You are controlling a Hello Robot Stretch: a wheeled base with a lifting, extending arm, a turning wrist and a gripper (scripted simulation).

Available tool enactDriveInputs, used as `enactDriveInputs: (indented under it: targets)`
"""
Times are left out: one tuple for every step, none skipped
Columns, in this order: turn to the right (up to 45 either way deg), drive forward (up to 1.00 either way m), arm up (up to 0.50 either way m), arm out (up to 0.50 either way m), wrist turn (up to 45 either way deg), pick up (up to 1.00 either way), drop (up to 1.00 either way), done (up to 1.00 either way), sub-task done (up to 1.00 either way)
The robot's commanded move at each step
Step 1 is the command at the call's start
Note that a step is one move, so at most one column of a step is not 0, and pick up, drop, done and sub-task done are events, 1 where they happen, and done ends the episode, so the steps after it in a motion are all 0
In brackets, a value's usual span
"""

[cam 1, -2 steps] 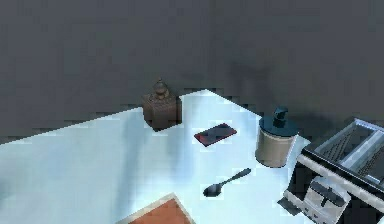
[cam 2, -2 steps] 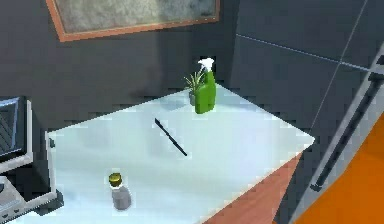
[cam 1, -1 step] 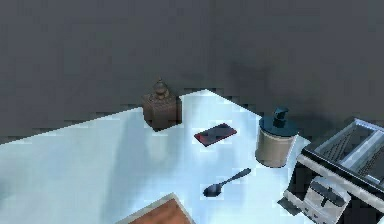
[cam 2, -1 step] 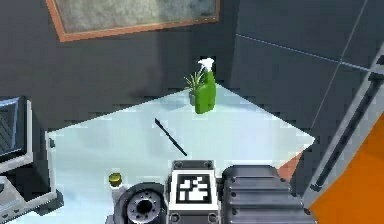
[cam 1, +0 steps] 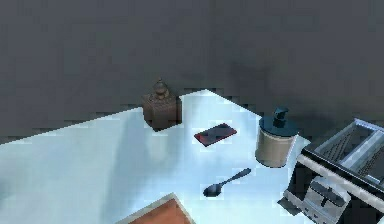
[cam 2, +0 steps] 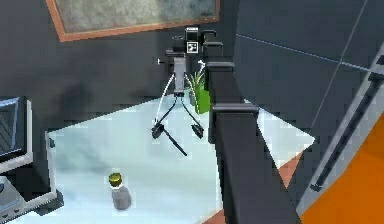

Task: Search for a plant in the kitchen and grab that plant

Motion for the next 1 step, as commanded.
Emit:
enactDriveInputs:
  targets:
    - [0.0,0.00,0.00,0.00,45.0,0.00,0.00,0.00,0.00]
